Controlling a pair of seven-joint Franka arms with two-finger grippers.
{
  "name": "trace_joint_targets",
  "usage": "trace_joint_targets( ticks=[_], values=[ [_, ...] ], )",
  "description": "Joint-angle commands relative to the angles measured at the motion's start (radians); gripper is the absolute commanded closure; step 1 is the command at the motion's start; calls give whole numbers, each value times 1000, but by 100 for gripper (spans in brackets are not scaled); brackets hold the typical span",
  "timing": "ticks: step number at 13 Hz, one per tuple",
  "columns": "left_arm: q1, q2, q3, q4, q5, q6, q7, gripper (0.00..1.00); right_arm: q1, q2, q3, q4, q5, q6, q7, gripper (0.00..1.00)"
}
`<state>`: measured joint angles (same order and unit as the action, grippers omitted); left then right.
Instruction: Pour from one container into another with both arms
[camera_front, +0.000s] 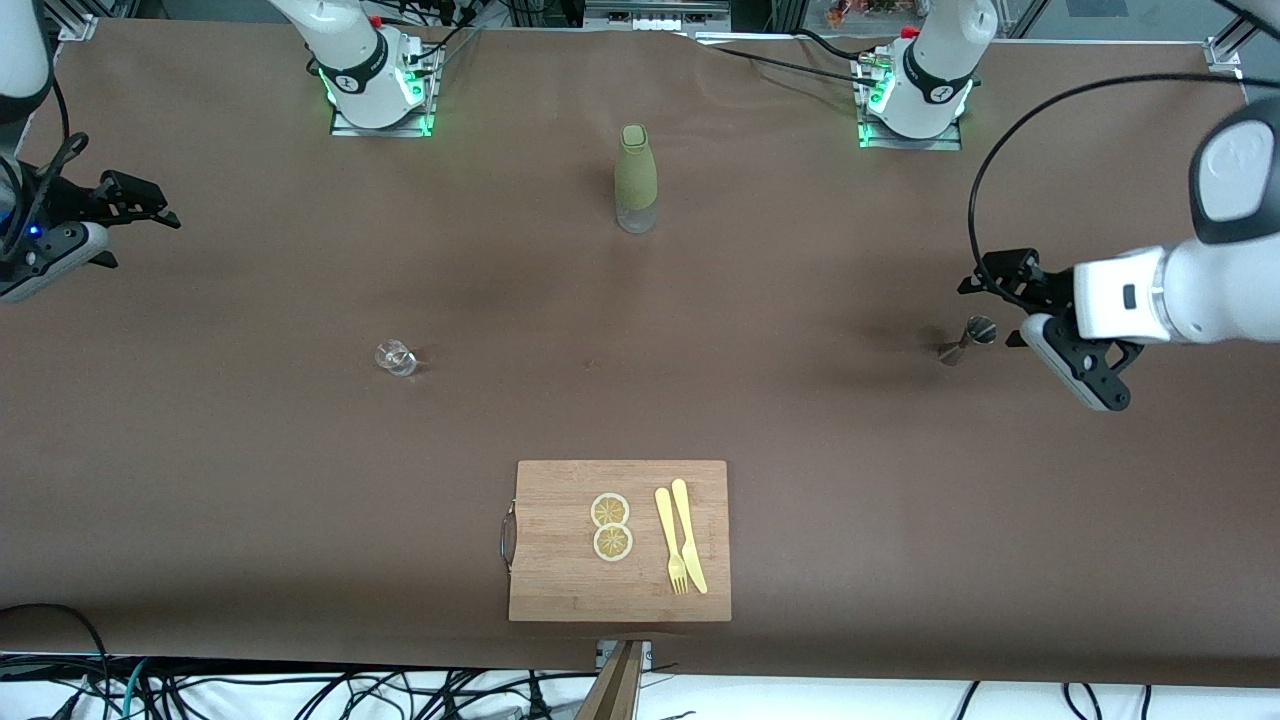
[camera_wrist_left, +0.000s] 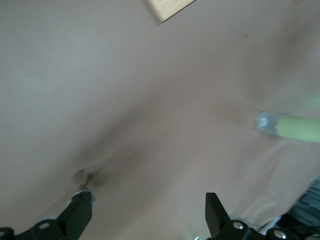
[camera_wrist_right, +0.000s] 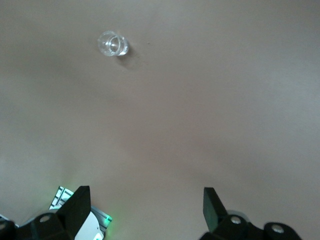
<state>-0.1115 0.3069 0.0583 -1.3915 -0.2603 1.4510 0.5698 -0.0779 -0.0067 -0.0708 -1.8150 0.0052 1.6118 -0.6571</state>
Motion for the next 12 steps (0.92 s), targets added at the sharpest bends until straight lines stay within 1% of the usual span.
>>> trace_joint_targets(
  ticks=[1, 3, 4, 5, 8, 9, 10, 12],
  values=[
    [3, -41, -6, 11, 114, 14, -24, 0, -2, -9, 23, 60, -27, -67, 171, 0],
    [10, -58, -3, 11, 169, 109, -24, 0, 12, -24, 32, 75, -27, -78, 360, 0],
    [10, -75, -6, 11, 227, 120, -39, 0, 15, -24, 39, 81, -25, -78, 423, 0],
    [10, -81, -9, 20, 252, 118, -91, 0, 26, -24, 39, 88, -21, -70, 457, 0],
    [10, -91, -14, 49, 259, 69, -319, 0, 27, -22, 36, 88, -18, -38, 456, 0],
    [10, -92, -15, 51, 251, 49, -422, 0, 27, -24, 34, 88, -19, -26, 449, 0],
    [12, -92, -30, 54, 250, 31, -500, 0, 29, -29, 35, 91, -24, -23, 459, 0],
    [16, -92, -48, 55, 246, 19, -541, 0, 27, -52, 34, 92, -21, -23, 455, 0]
  ],
)
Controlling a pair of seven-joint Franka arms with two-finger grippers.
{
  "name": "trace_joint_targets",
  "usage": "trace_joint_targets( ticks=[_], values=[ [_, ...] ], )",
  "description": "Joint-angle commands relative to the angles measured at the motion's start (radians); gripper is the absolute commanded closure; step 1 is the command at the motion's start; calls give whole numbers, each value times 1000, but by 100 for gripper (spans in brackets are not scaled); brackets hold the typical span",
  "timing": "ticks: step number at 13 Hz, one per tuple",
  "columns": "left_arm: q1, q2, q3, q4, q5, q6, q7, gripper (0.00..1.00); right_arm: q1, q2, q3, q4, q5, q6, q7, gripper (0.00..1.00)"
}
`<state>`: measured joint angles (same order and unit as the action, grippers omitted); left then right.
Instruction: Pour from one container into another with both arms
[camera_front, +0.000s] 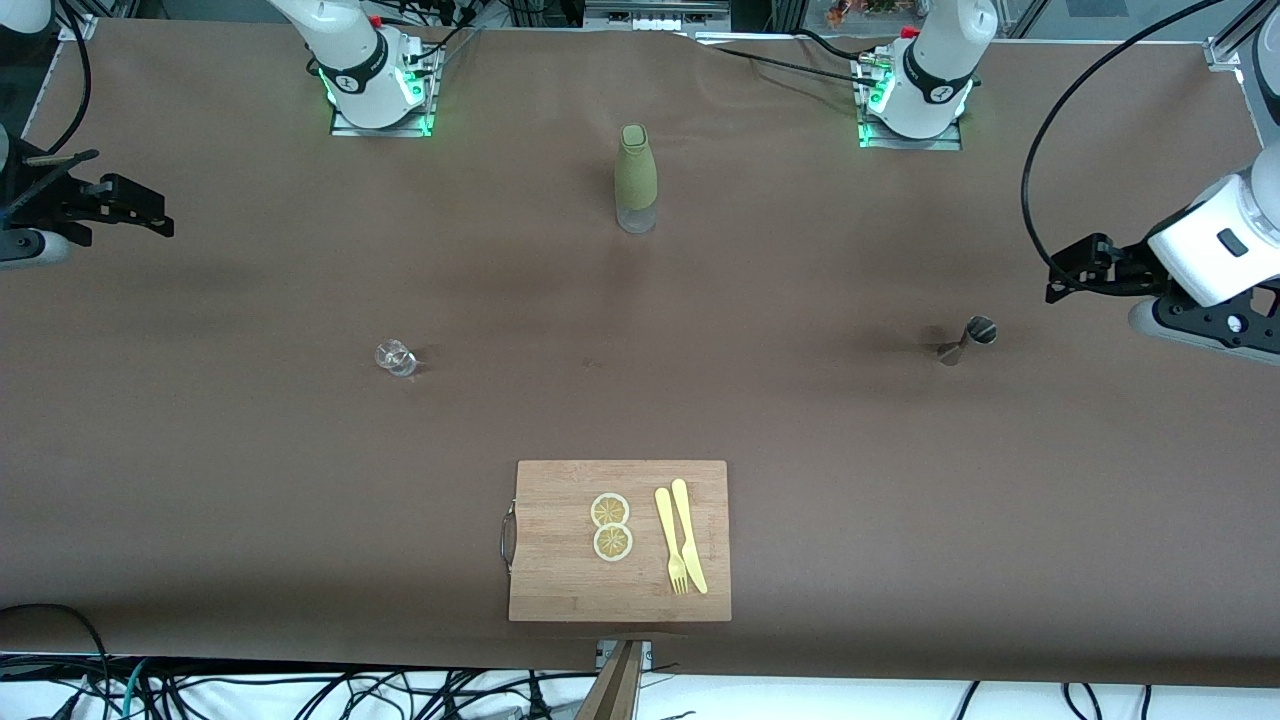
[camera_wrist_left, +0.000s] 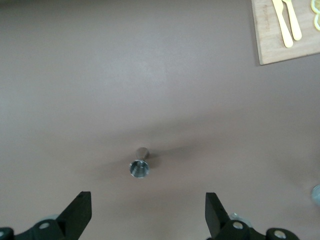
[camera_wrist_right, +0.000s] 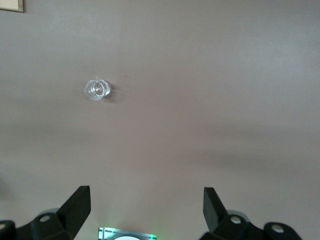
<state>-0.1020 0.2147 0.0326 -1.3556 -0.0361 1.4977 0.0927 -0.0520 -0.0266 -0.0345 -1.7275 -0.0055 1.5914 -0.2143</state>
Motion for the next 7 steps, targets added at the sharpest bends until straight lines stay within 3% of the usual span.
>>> trace_joint_targets(
  ticks=[1, 3, 7],
  values=[
    [8, 0, -22, 20, 21, -30, -64, 0, 1, -32, -7, 18, -14, -4, 15, 0],
    [11, -1, -28, 16, -8, -31, -64, 0, 14, -32, -60, 20, 8, -13, 26, 0],
    [19, 11, -28, 18, -31, -19, -60, 0, 37, -33, -58, 26, 2, -16, 107, 0]
  ],
)
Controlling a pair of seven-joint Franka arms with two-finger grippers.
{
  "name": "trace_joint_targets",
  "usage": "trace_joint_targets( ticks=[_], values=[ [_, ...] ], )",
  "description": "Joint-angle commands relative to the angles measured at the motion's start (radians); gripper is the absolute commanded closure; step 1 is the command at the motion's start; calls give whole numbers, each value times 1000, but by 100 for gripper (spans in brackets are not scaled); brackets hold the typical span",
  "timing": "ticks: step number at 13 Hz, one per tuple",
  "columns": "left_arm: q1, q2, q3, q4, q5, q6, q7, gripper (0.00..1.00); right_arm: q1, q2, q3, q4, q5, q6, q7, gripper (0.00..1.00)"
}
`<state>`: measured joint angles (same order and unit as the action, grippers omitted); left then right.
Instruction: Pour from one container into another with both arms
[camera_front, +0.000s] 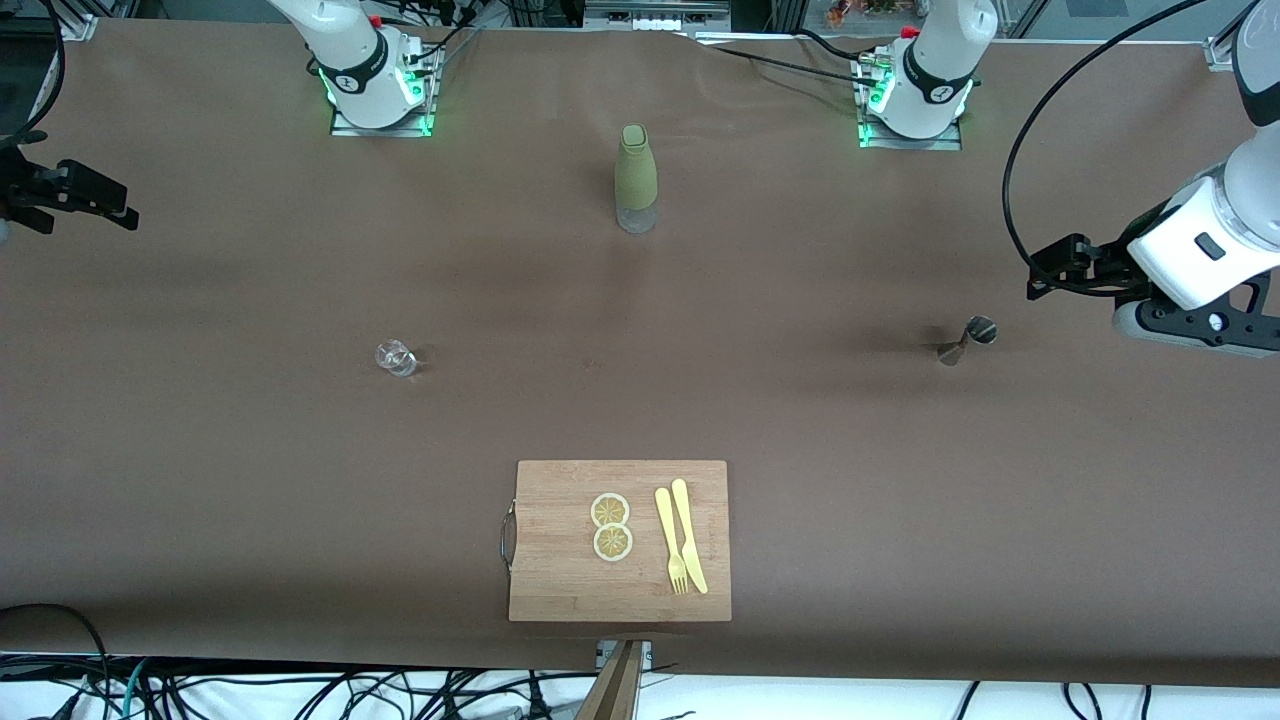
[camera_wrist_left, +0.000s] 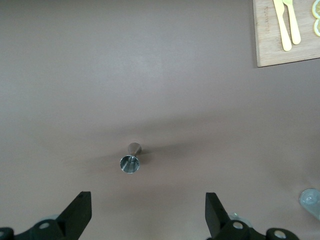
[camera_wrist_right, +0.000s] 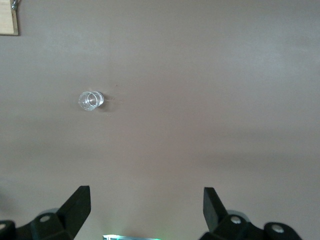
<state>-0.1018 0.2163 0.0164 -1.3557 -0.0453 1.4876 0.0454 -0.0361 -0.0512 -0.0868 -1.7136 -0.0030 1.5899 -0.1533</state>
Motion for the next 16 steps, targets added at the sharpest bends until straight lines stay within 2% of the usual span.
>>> trace_joint_targets(
  ticks=[1, 16],
  values=[
    [20, 9, -13, 18, -22, -7, -13, 0, 21, -7, -7, 17, 1, -15, 43, 0],
    [25, 6, -12, 17, -41, -6, -13, 0, 22, 2, -8, 17, -5, -10, 34, 0]
  ],
)
